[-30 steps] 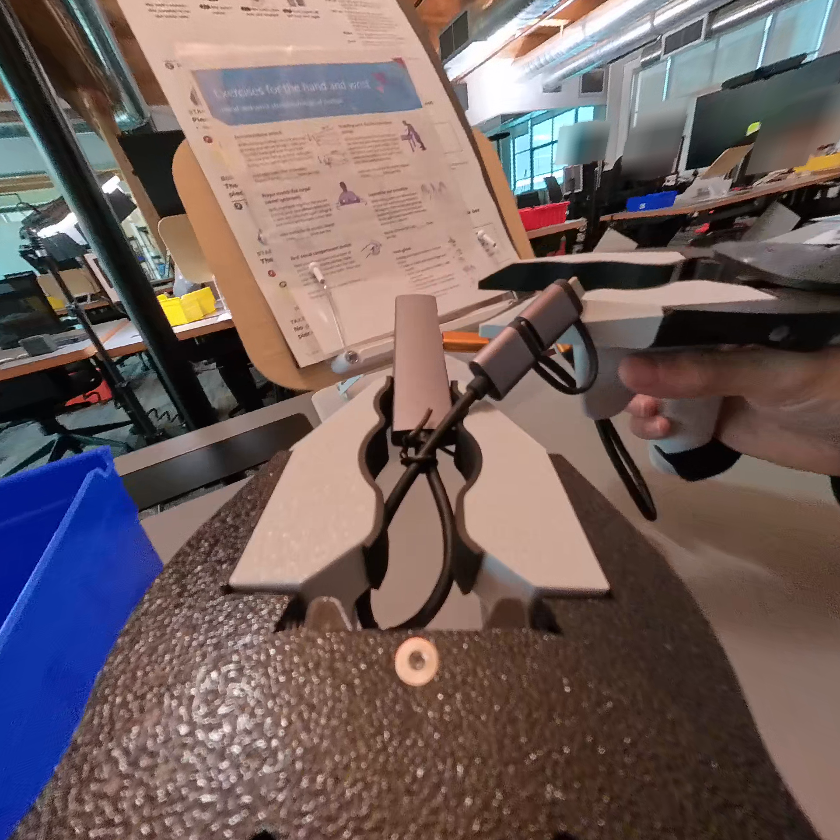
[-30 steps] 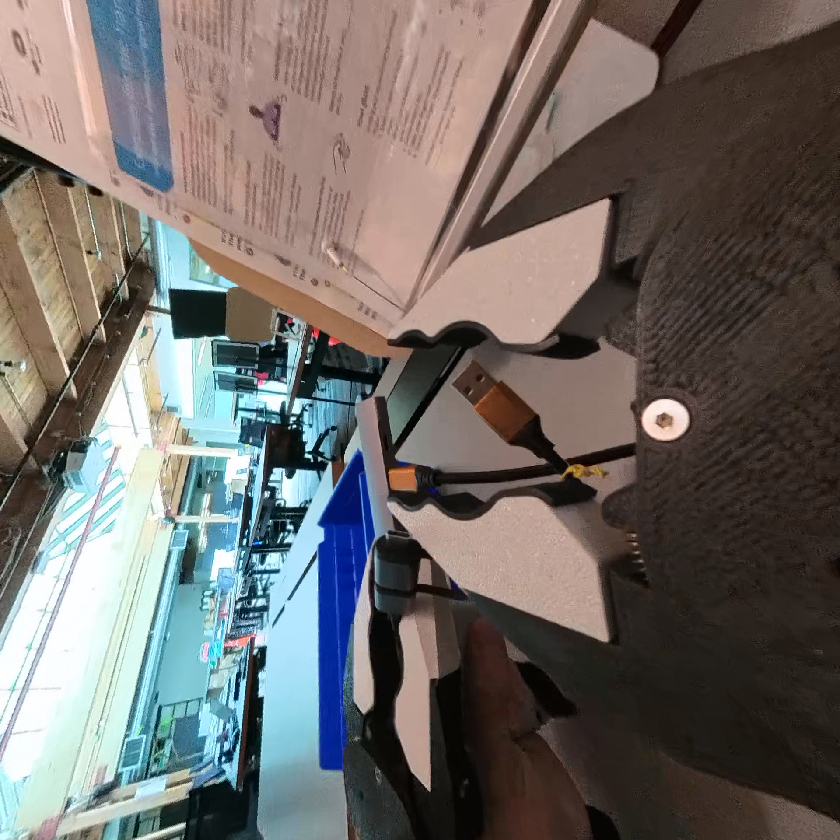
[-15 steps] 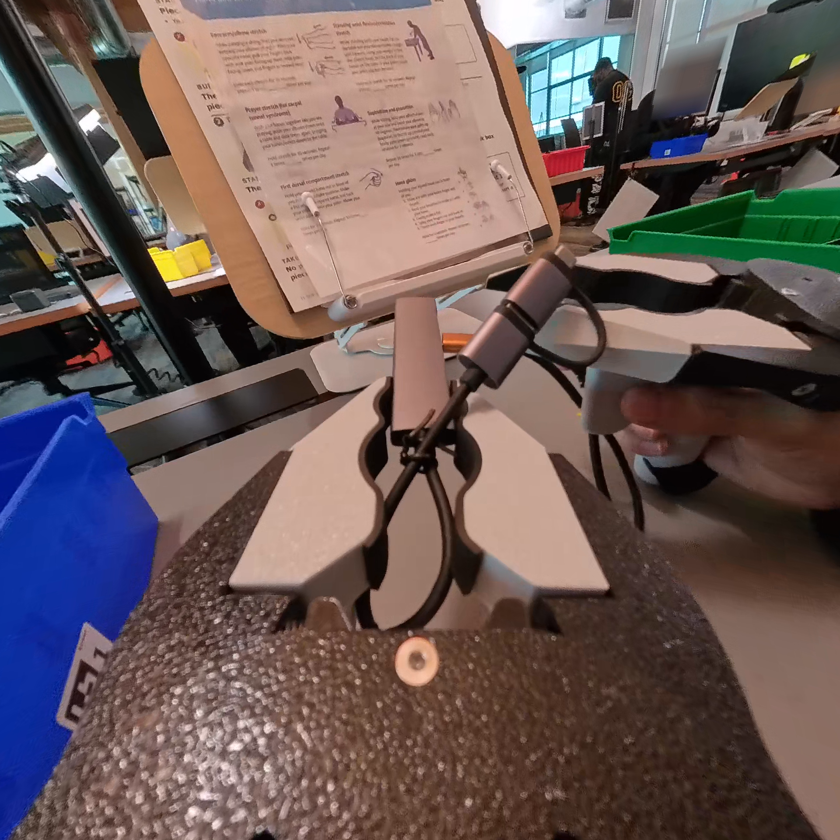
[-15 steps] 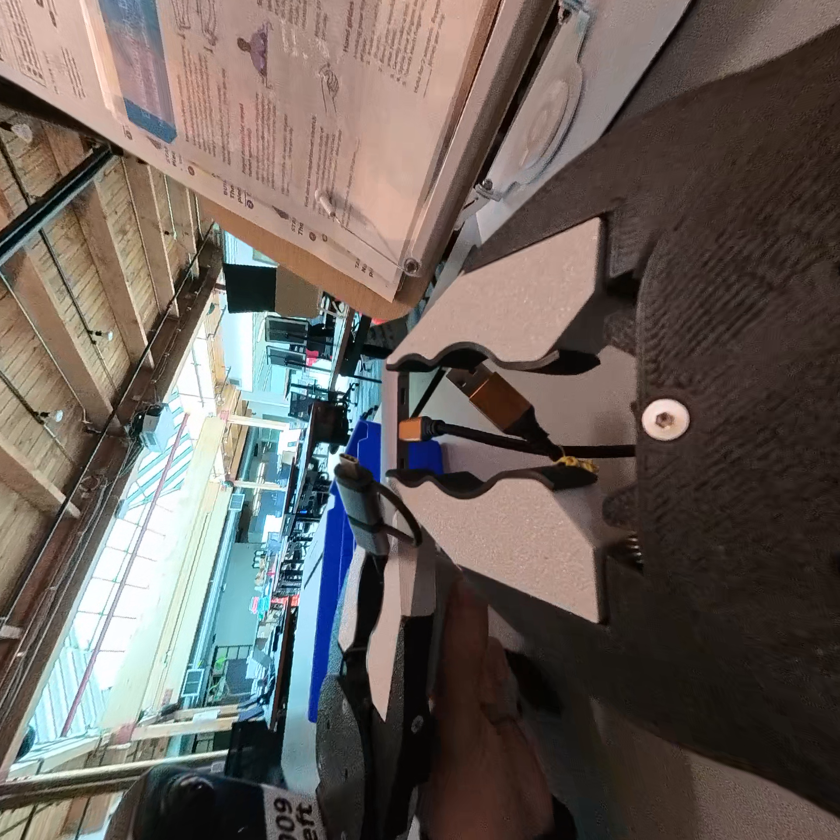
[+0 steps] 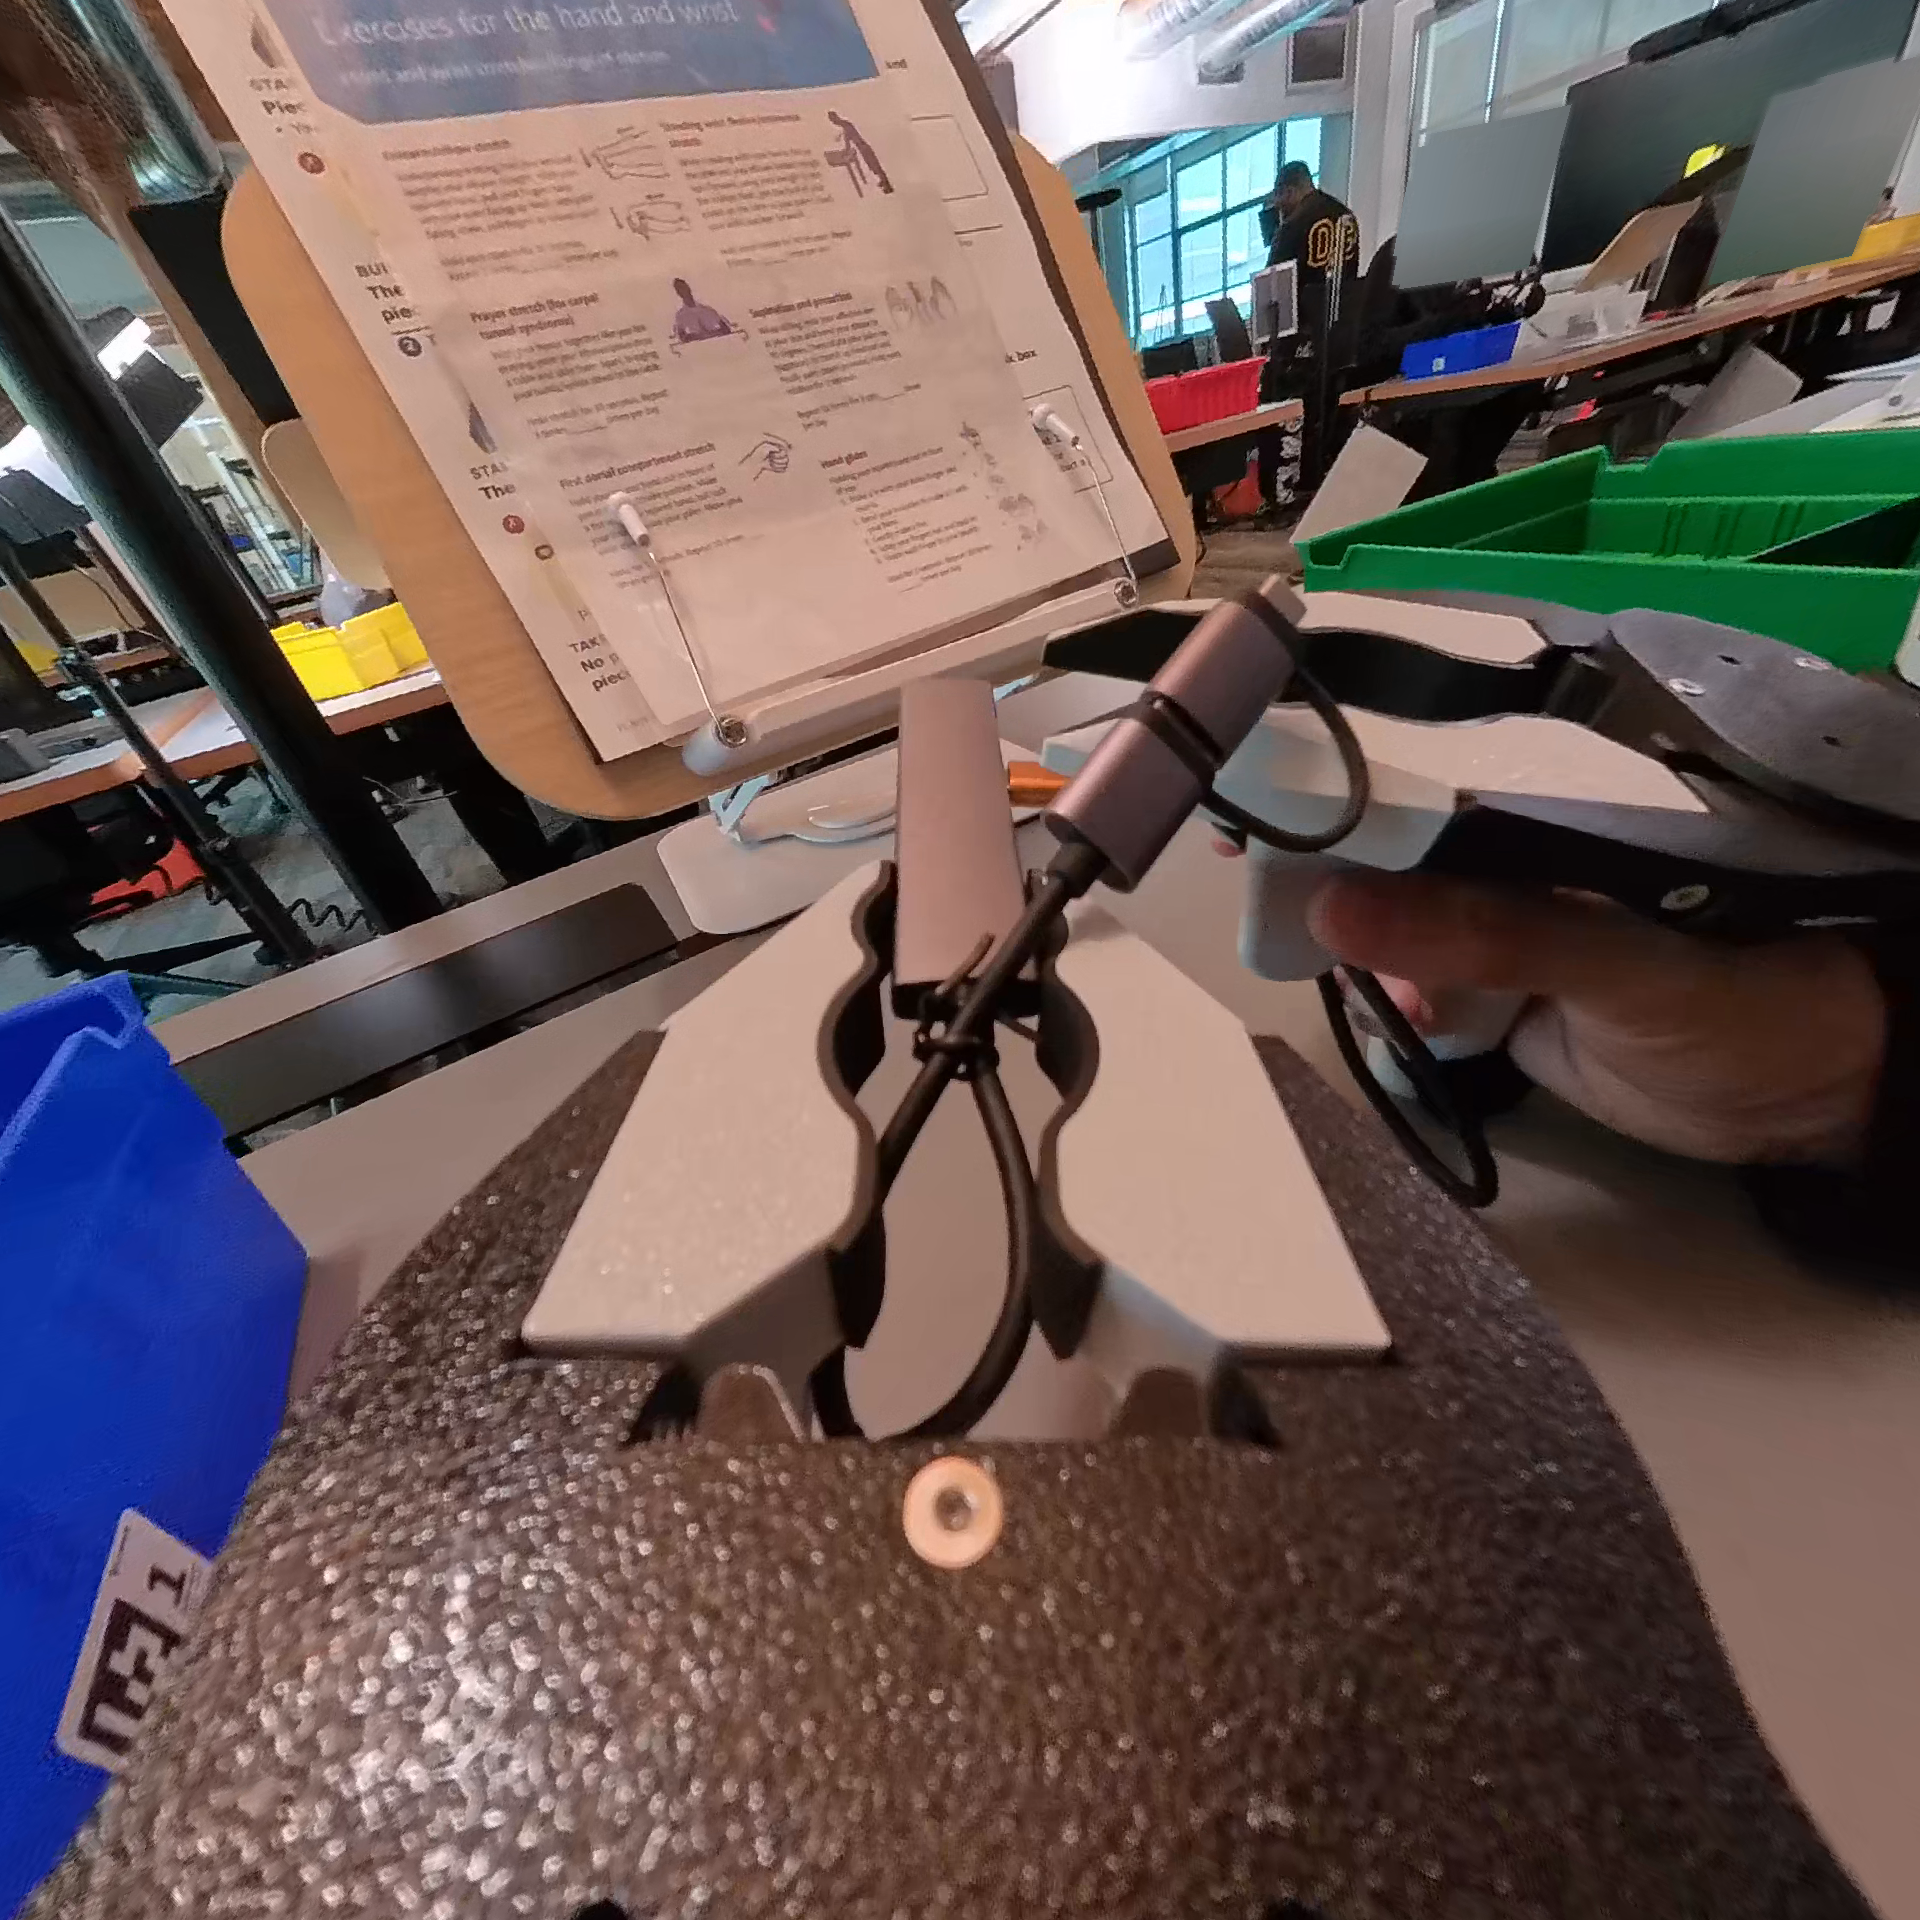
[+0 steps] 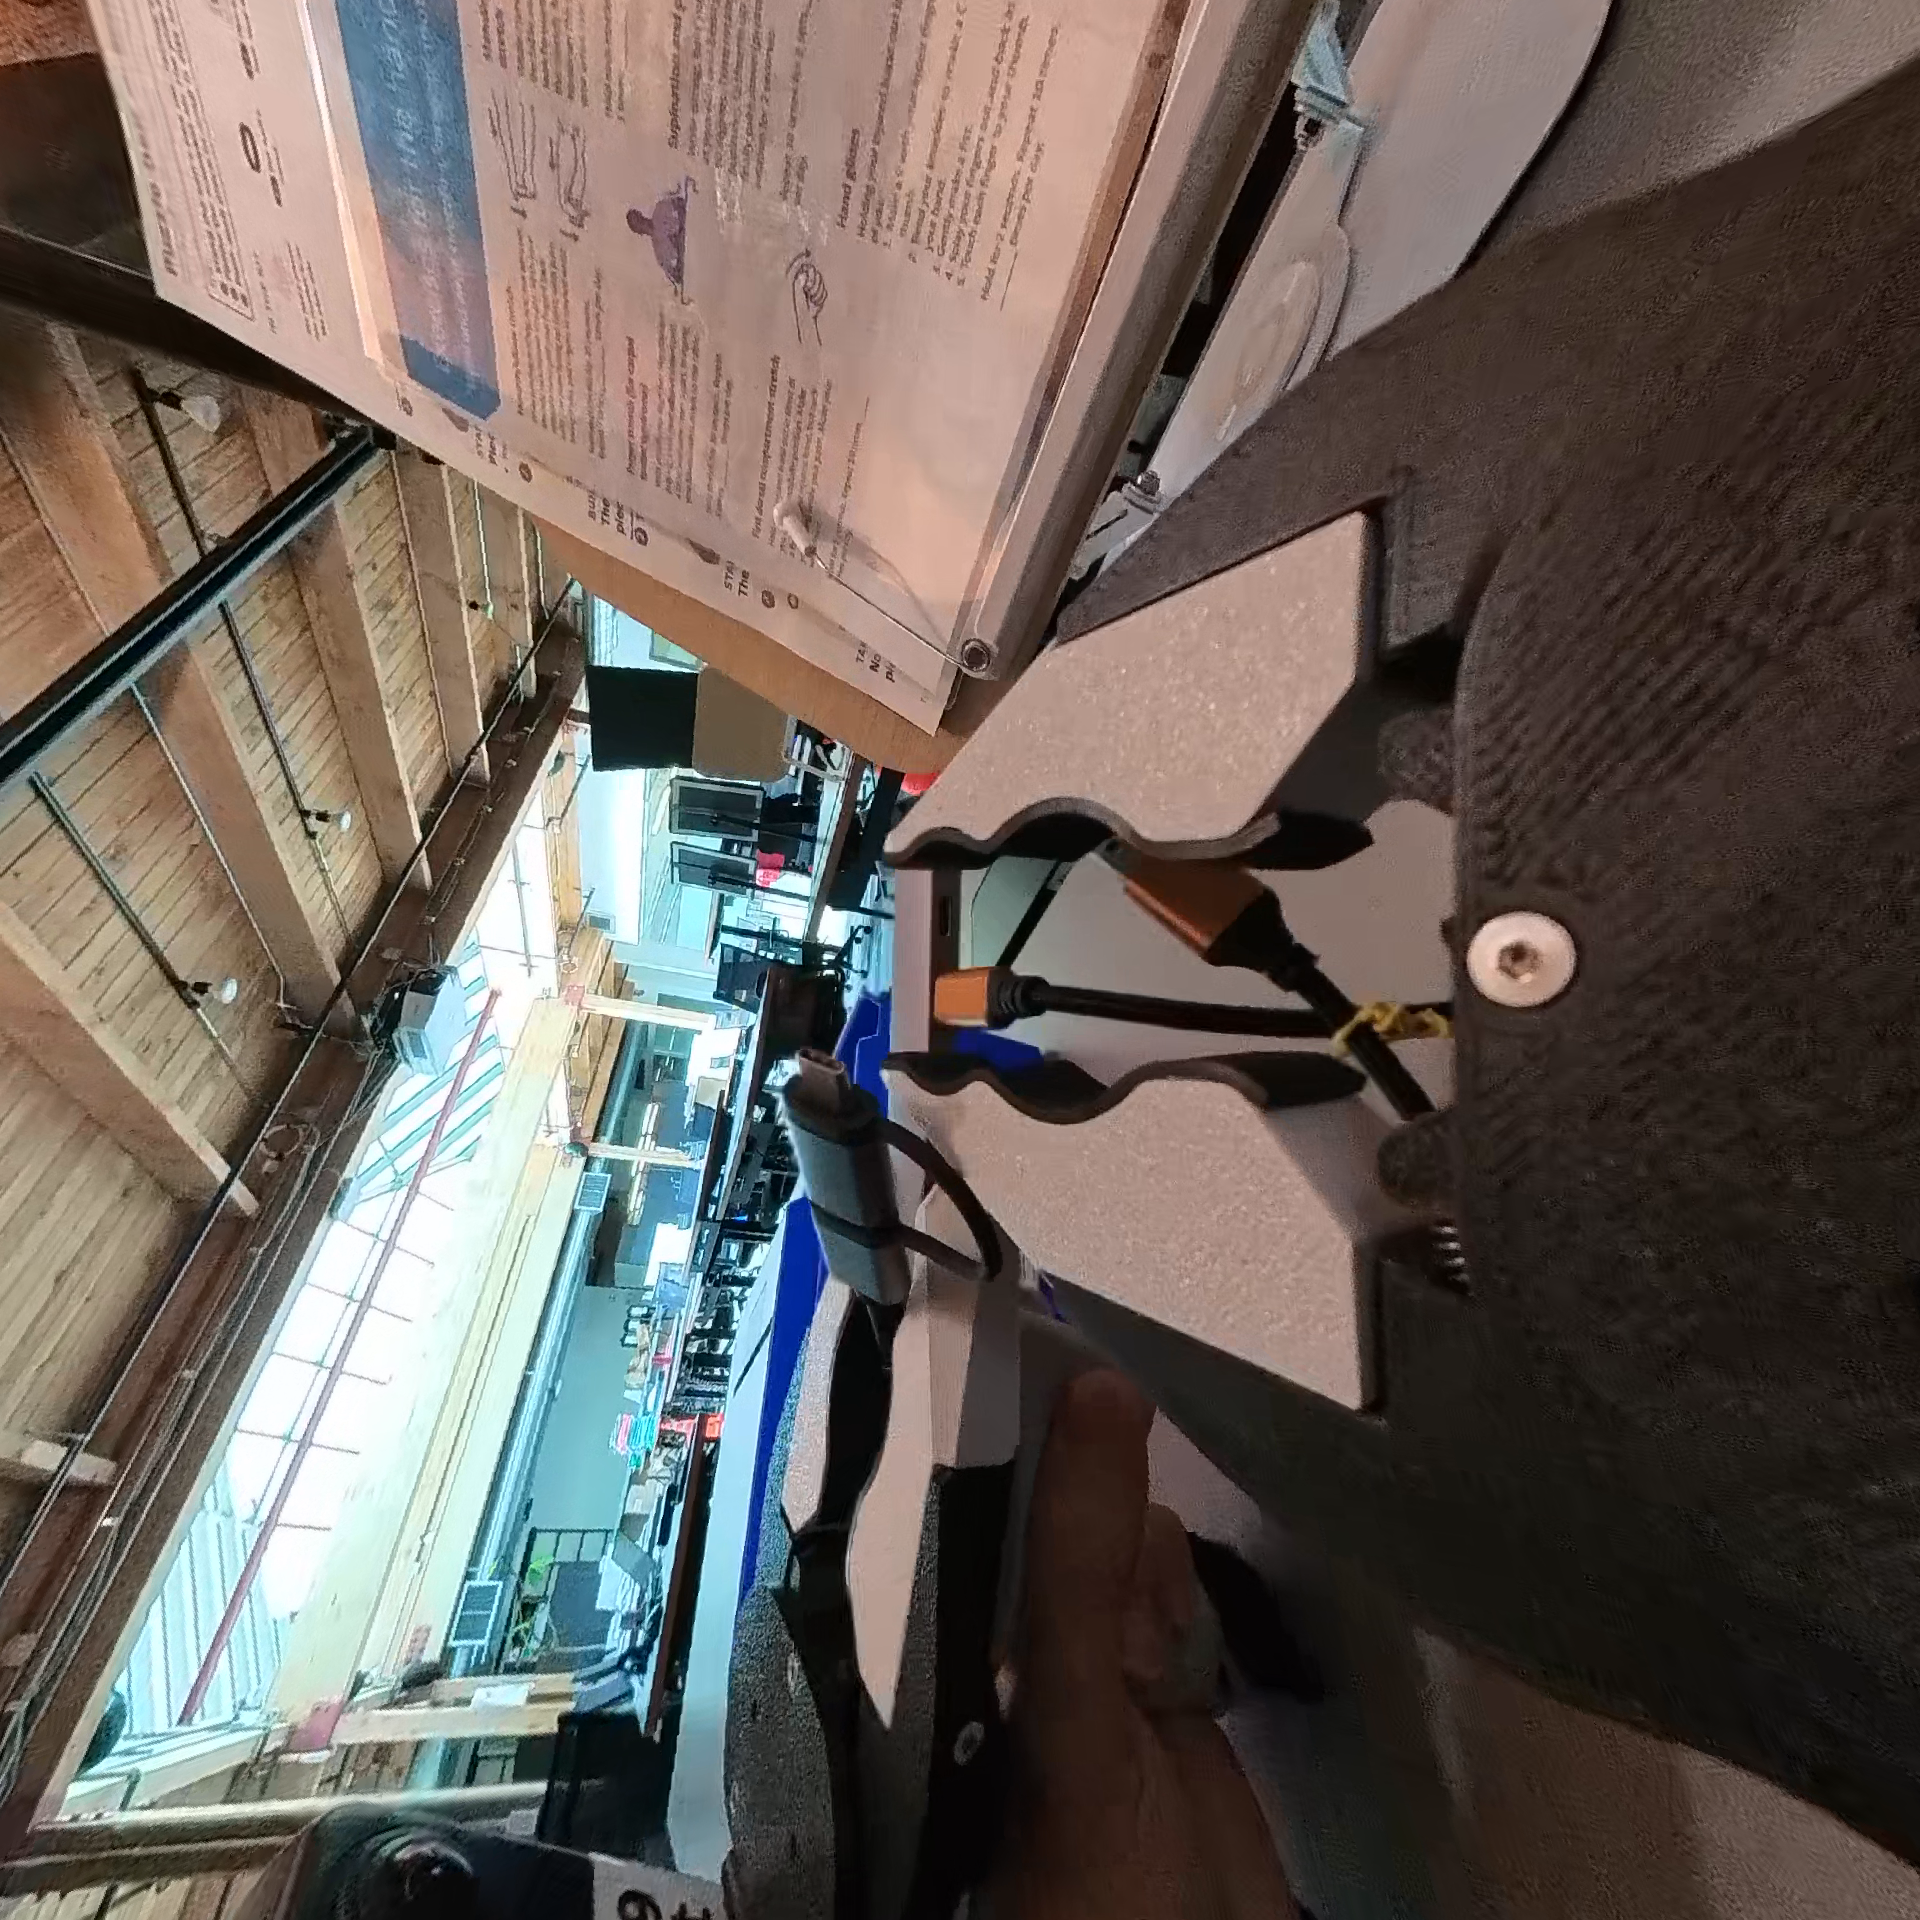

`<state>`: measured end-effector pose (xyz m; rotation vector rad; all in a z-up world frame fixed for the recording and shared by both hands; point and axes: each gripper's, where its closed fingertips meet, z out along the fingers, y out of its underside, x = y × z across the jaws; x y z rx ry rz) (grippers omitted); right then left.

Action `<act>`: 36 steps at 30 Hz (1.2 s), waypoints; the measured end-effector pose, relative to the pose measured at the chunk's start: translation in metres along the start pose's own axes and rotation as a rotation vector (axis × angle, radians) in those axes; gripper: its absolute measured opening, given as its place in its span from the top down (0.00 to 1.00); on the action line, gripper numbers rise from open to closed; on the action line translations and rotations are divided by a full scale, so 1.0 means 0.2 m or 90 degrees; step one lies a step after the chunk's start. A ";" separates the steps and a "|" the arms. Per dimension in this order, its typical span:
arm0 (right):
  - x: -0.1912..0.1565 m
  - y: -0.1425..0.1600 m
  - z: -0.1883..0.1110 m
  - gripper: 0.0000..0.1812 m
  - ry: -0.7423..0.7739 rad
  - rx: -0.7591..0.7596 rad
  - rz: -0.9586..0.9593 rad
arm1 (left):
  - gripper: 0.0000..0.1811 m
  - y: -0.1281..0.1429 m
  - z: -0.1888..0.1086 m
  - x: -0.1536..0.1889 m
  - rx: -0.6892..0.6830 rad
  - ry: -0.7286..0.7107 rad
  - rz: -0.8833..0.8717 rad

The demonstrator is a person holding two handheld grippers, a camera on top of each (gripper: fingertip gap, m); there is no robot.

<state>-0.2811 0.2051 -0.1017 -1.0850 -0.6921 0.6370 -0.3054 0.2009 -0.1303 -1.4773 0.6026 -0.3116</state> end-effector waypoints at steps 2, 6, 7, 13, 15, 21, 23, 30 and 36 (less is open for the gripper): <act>-0.02 0.00 0.01 0.81 0.000 -0.001 -0.023 | 0.88 0.01 0.00 -0.01 -0.015 -0.010 -0.005; -0.02 0.06 0.01 0.79 0.021 -0.047 -0.119 | 0.88 0.04 0.02 -0.01 -0.045 -0.014 -0.043; -0.02 0.07 0.00 0.78 0.019 -0.061 -0.129 | 0.88 0.02 0.02 0.01 -0.037 0.002 -0.061; -0.10 -0.06 -0.26 0.78 0.050 -0.051 -0.084 | 0.88 -0.06 0.02 0.23 0.003 0.123 -0.067; -0.12 -0.09 -0.33 0.78 0.049 -0.058 -0.077 | 0.88 -0.07 0.03 0.29 0.017 0.154 -0.040; 0.01 -0.01 -0.33 0.82 0.077 -0.120 -0.027 | 0.88 -0.08 0.02 0.31 0.042 0.175 -0.022; 0.02 -0.04 -0.33 0.89 0.073 -0.094 -0.019 | 0.88 -0.06 0.02 0.32 0.040 0.190 -0.050; 0.00 -0.03 -0.31 0.94 0.080 -0.107 -0.048 | 0.88 -0.05 0.03 0.30 0.035 0.169 -0.040; 0.00 0.00 -0.29 0.94 0.073 -0.161 0.038 | 0.88 -0.06 0.03 0.26 0.023 0.096 0.023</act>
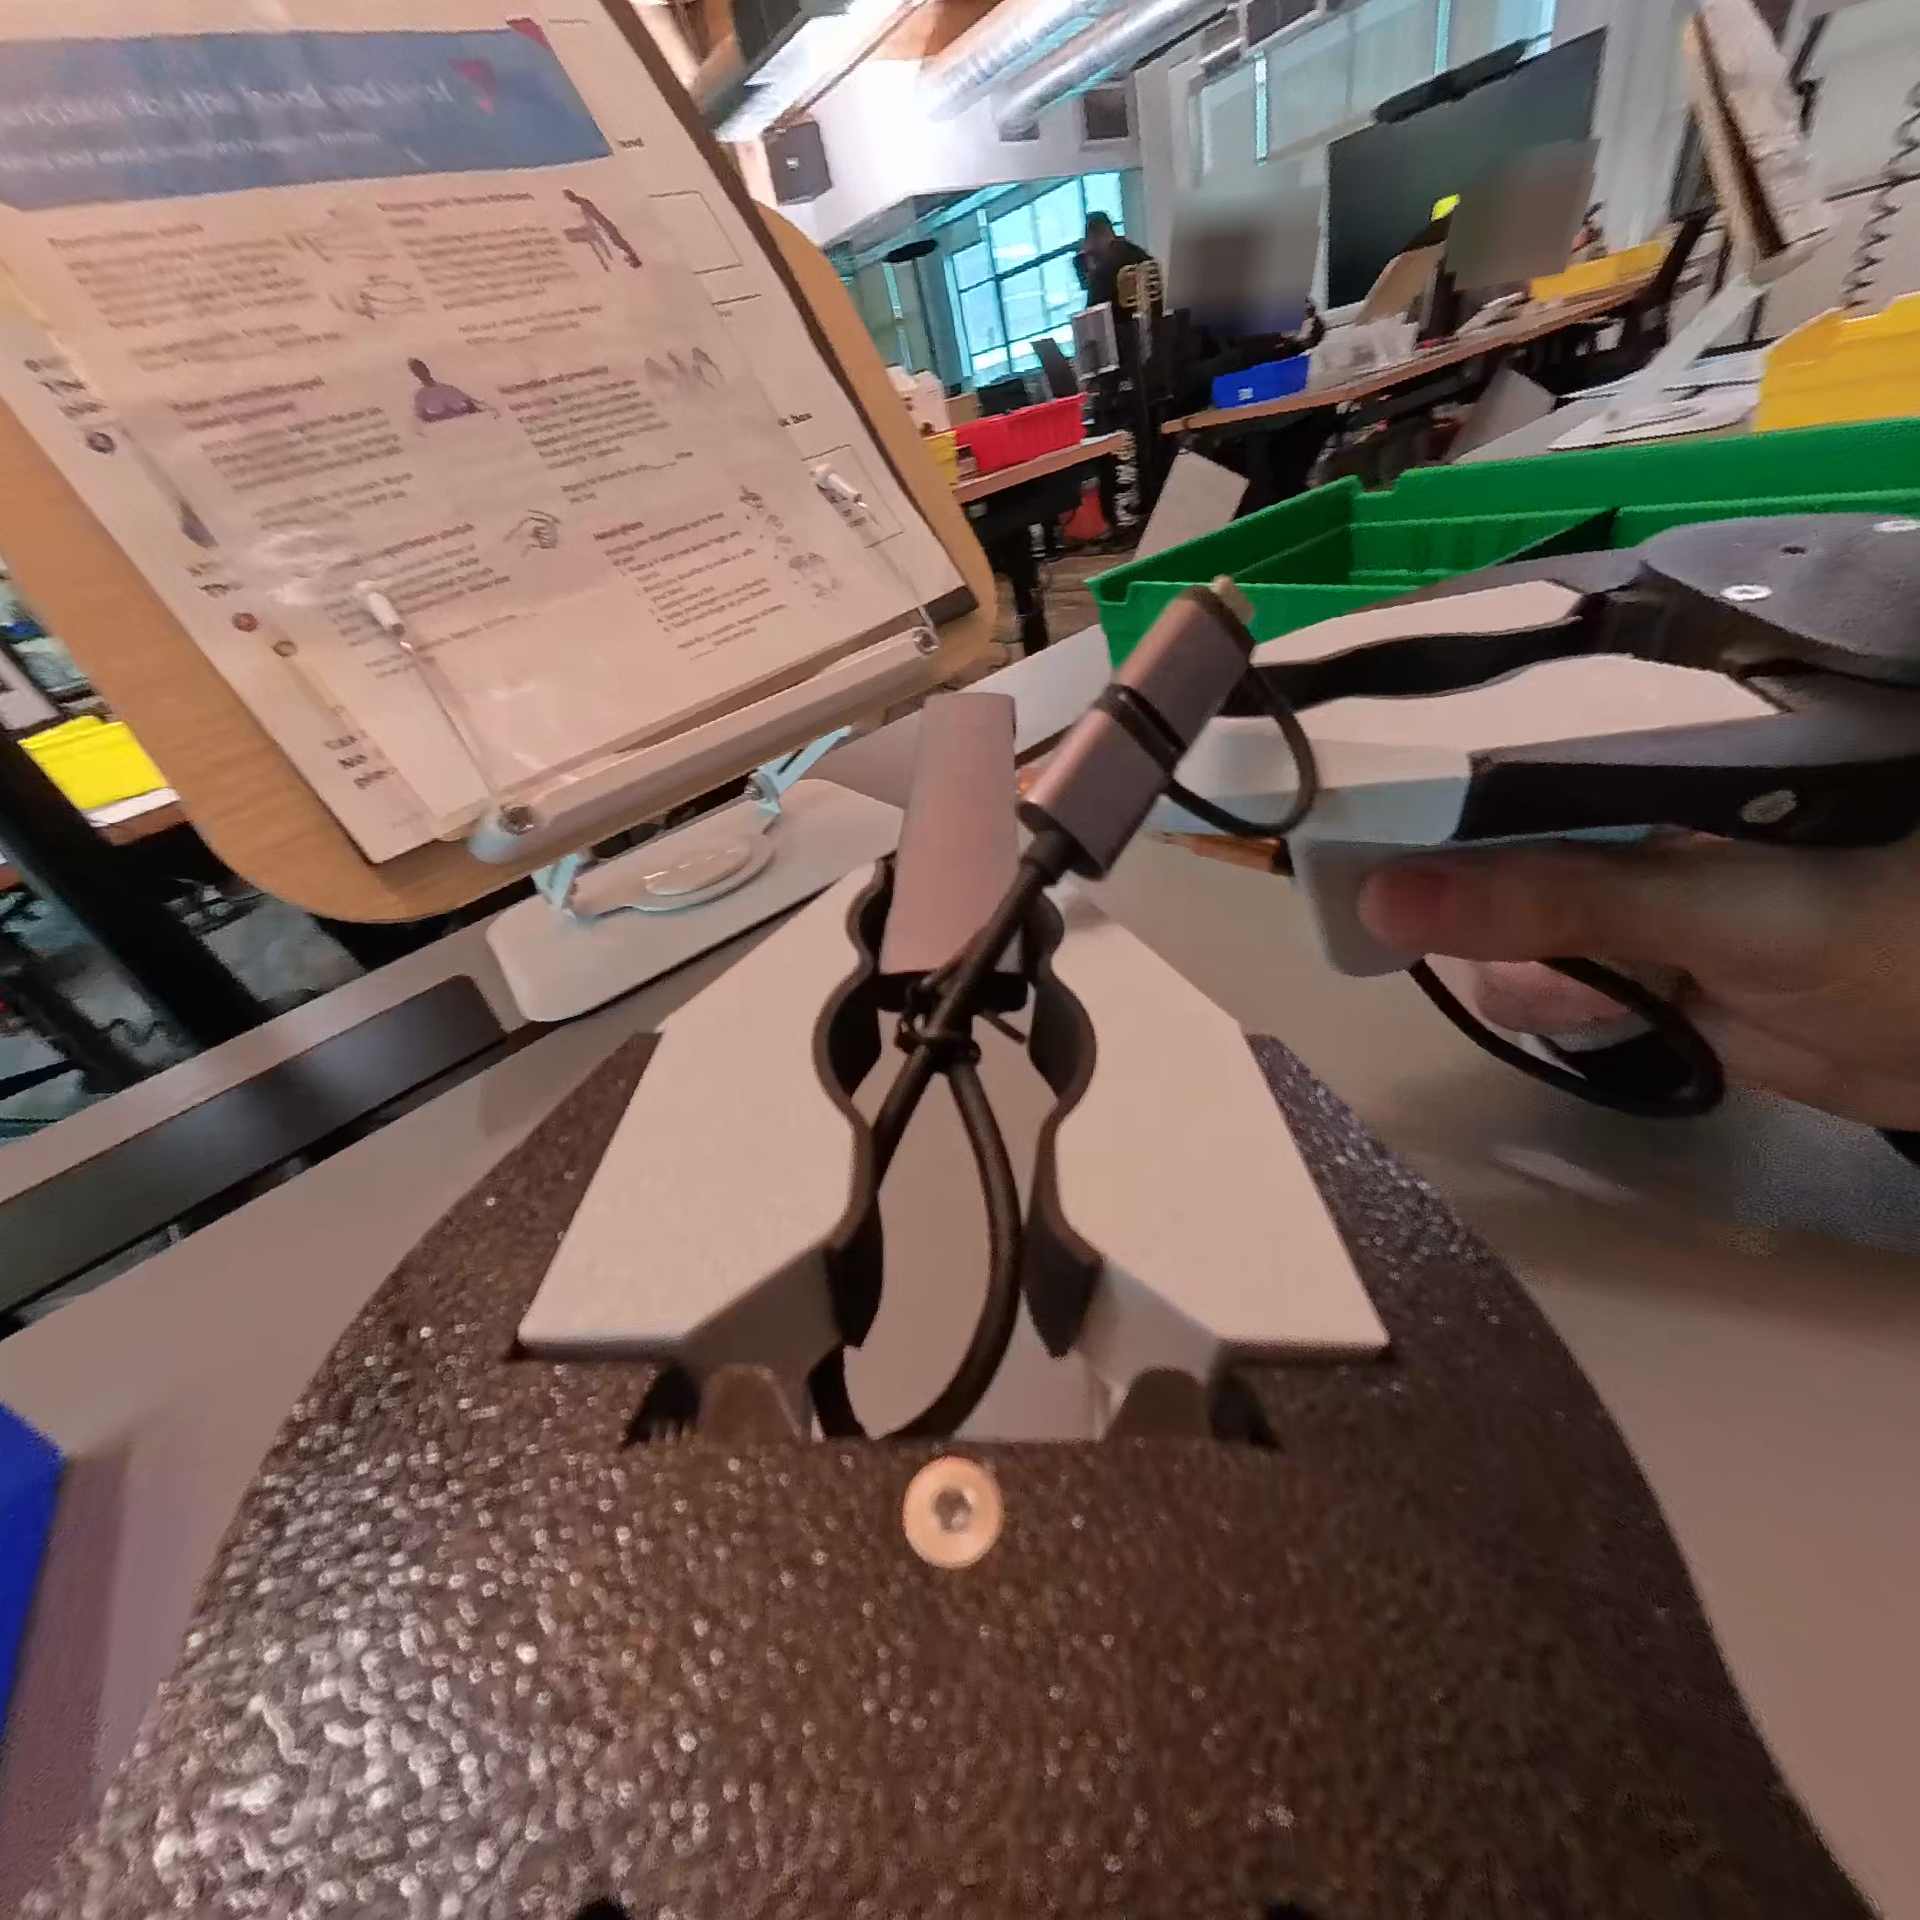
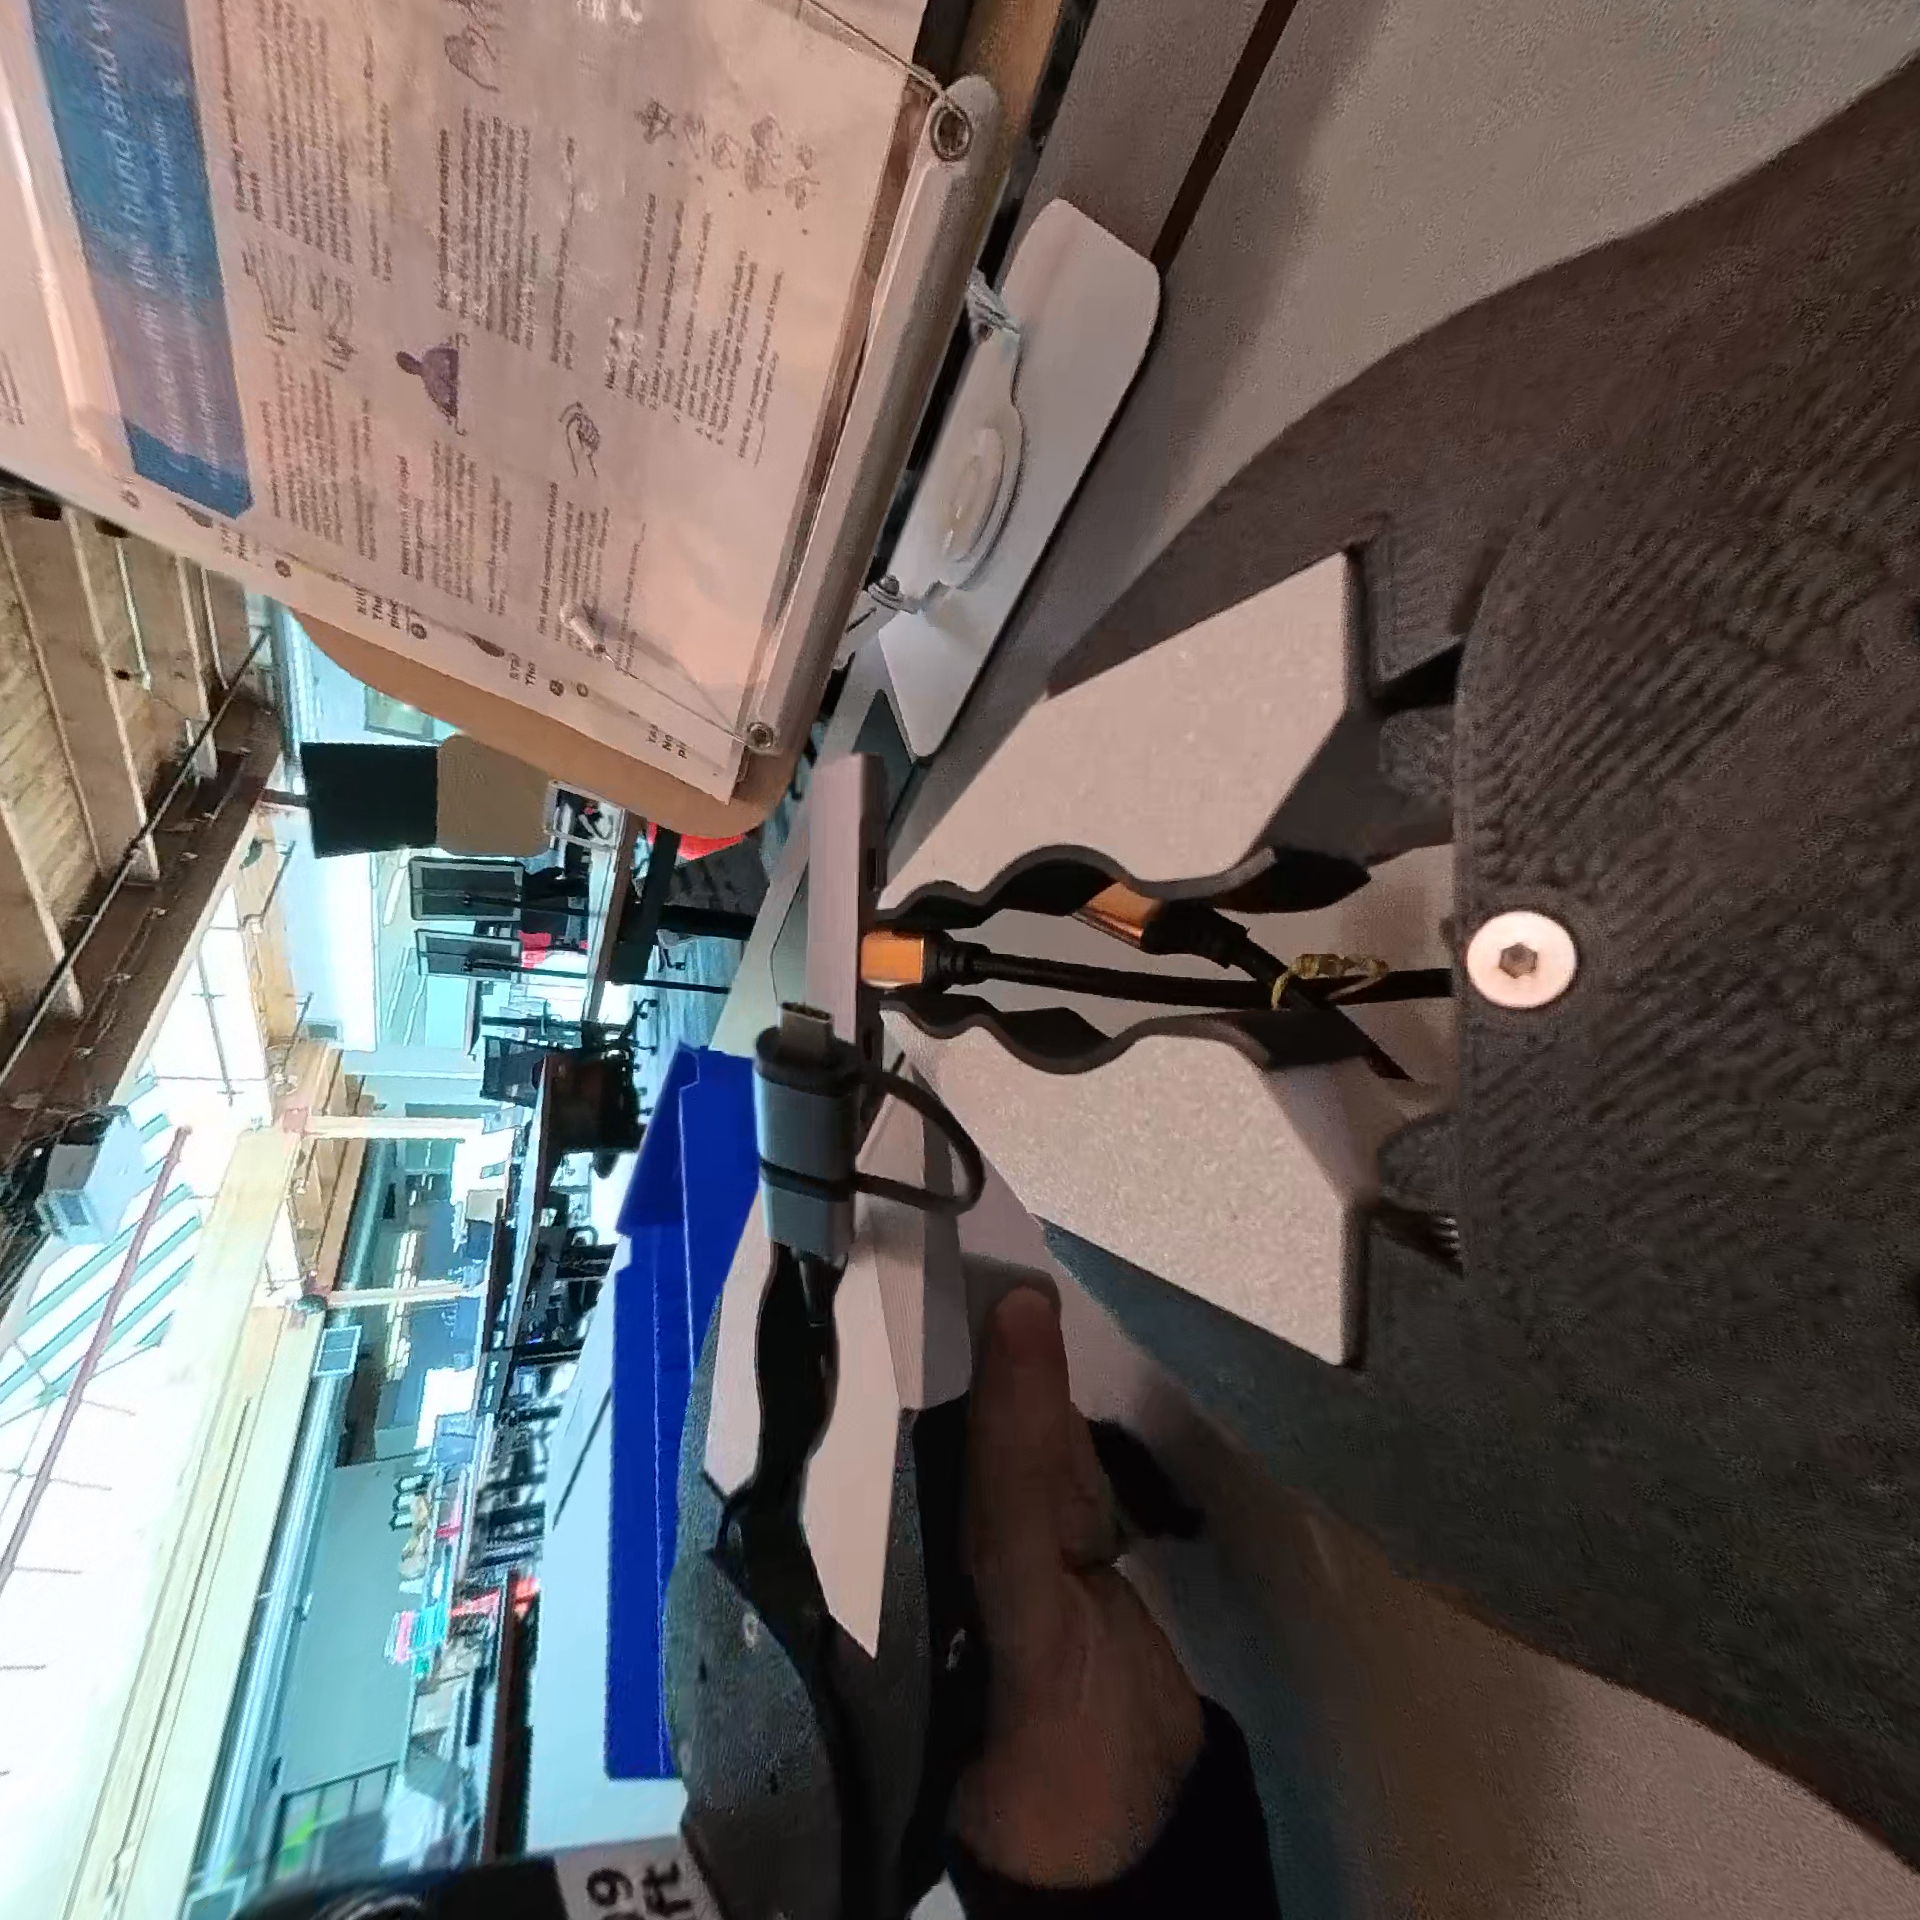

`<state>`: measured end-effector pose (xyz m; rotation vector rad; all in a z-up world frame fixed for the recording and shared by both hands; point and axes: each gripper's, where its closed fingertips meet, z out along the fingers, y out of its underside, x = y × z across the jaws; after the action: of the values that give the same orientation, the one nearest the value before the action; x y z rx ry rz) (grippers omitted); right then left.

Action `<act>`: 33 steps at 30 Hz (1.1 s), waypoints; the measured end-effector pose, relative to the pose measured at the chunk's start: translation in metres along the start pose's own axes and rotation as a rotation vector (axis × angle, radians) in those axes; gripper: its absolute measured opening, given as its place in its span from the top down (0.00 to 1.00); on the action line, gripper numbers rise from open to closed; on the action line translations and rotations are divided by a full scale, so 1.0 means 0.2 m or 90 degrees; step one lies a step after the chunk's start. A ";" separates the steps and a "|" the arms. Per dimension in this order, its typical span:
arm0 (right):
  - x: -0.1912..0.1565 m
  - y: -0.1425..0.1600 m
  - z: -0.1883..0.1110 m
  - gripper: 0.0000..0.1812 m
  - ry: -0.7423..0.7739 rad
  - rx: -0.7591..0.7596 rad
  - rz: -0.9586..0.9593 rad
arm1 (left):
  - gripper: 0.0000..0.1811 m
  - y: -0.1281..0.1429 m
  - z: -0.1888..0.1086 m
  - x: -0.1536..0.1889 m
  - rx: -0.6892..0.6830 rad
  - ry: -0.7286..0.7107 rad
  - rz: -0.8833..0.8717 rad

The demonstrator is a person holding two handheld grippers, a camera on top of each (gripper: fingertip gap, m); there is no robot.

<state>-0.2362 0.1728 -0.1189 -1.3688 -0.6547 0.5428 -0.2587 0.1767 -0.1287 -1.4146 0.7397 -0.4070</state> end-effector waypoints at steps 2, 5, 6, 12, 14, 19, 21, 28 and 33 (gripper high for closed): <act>-0.01 -0.01 0.01 0.94 0.007 -0.021 0.003 | 0.88 -0.01 0.00 -0.01 0.005 -0.010 -0.021; 0.00 -0.01 0.01 0.94 0.015 -0.047 -0.001 | 0.87 -0.02 0.00 -0.01 0.005 -0.019 -0.033; 0.00 -0.02 0.00 0.94 0.013 -0.049 0.008 | 0.87 -0.03 0.00 -0.01 0.006 -0.024 -0.026; 0.00 -0.04 -0.03 0.94 0.020 -0.074 0.015 | 0.88 -0.05 -0.01 0.01 0.009 -0.020 -0.021; 0.00 -0.04 -0.03 0.94 0.027 -0.090 -0.007 | 0.88 -0.06 -0.01 0.01 0.011 -0.020 -0.018; 0.00 -0.03 -0.04 0.94 0.027 -0.098 0.029 | 0.87 -0.05 0.00 0.01 0.002 -0.017 -0.018; 0.00 -0.03 -0.05 0.94 0.027 -0.101 0.030 | 0.88 -0.06 -0.01 0.02 0.003 -0.015 -0.023; 0.00 -0.04 -0.05 0.94 0.016 -0.094 0.038 | 0.88 -0.07 -0.01 0.01 -0.003 -0.021 -0.007; -0.01 -0.04 -0.06 0.94 -0.027 -0.073 0.098 | 0.88 -0.08 -0.02 0.01 -0.005 -0.038 0.036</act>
<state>-0.2302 0.1621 -0.1115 -1.5275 -0.6259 0.6667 -0.2572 0.1693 -0.1141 -1.4035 0.7312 -0.3172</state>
